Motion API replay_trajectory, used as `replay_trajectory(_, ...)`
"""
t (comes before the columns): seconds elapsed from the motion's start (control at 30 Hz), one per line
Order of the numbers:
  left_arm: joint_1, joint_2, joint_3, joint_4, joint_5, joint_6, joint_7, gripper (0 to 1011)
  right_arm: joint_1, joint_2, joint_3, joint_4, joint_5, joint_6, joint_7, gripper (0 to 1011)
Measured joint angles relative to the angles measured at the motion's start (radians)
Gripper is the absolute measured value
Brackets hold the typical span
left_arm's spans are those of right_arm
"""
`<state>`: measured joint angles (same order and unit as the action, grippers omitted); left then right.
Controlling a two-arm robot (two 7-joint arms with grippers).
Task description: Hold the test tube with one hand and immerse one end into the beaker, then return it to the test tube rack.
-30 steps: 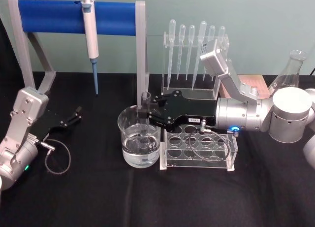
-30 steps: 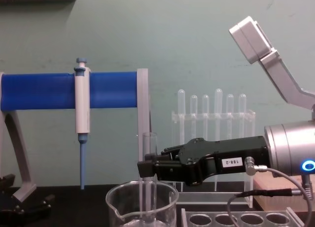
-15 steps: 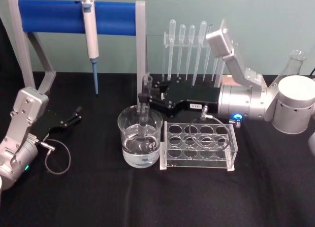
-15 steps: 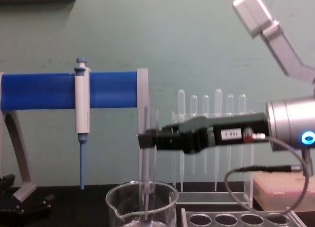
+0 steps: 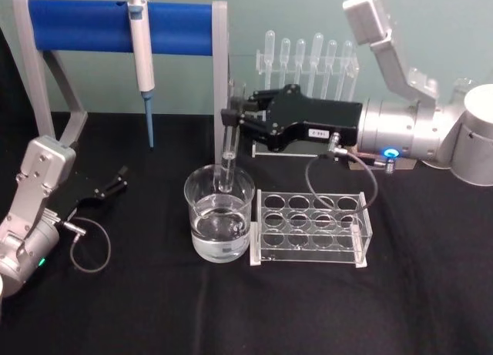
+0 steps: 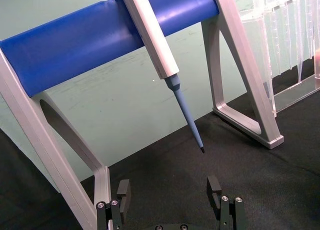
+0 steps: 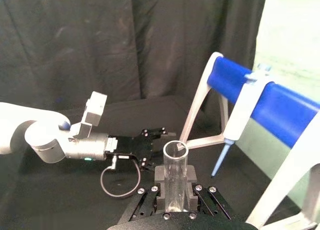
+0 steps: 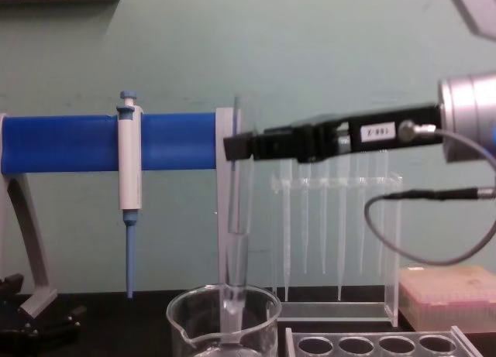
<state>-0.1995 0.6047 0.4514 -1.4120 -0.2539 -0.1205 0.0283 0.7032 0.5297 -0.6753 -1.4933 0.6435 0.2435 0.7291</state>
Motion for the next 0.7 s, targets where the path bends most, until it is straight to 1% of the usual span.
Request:
replay_trajectory(0.23, 0.000, 0.000, 0.000, 0.000, 0.000, 0.000, 0.000, 1000, 0.000, 0.039, 0.018, -0.057, 0.017, 0.016, -0.029, 238)
replay_trajectory(0.27, 0.000, 0.000, 0.000, 0.000, 0.000, 0.000, 0.000, 1000, -0.002, 0.051, 0.023, -0.073, 0.022, 0.021, -0.035, 238)
replay_trajectory(0.43, 0.000, 0.000, 0.000, 0.000, 0.000, 0.000, 0.000, 1000, -0.013, 0.092, 0.040, -0.122, 0.036, 0.030, -0.050, 238)
replay_trajectory(0.47, 0.000, 0.000, 0.000, 0.000, 0.000, 0.000, 0.000, 1000, -0.021, 0.107, 0.047, -0.139, 0.042, 0.031, -0.055, 238)
replay_trajectory(0.53, 0.000, 0.000, 0.000, 0.000, 0.000, 0.000, 0.000, 1000, -0.031, 0.123, 0.054, -0.153, 0.048, 0.032, -0.061, 238)
replay_trajectory(0.57, 0.000, 0.000, 0.000, 0.000, 0.000, 0.000, 0.000, 1000, -0.043, 0.139, 0.062, -0.170, 0.054, 0.031, -0.066, 238)
replay_trajectory(0.63, 0.000, 0.000, 0.000, 0.000, 0.000, 0.000, 0.000, 1000, -0.059, 0.158, 0.070, -0.186, 0.059, 0.030, -0.073, 238)
replay_trajectory(0.67, 0.000, 0.000, 0.000, 0.000, 0.000, 0.000, 0.000, 1000, -0.080, 0.178, 0.079, -0.205, 0.063, 0.024, -0.081, 238)
replay_trajectory(0.7, 0.000, 0.000, 0.000, 0.000, 0.000, 0.000, 0.000, 1000, -0.090, 0.186, 0.083, -0.213, 0.065, 0.020, -0.084, 238)
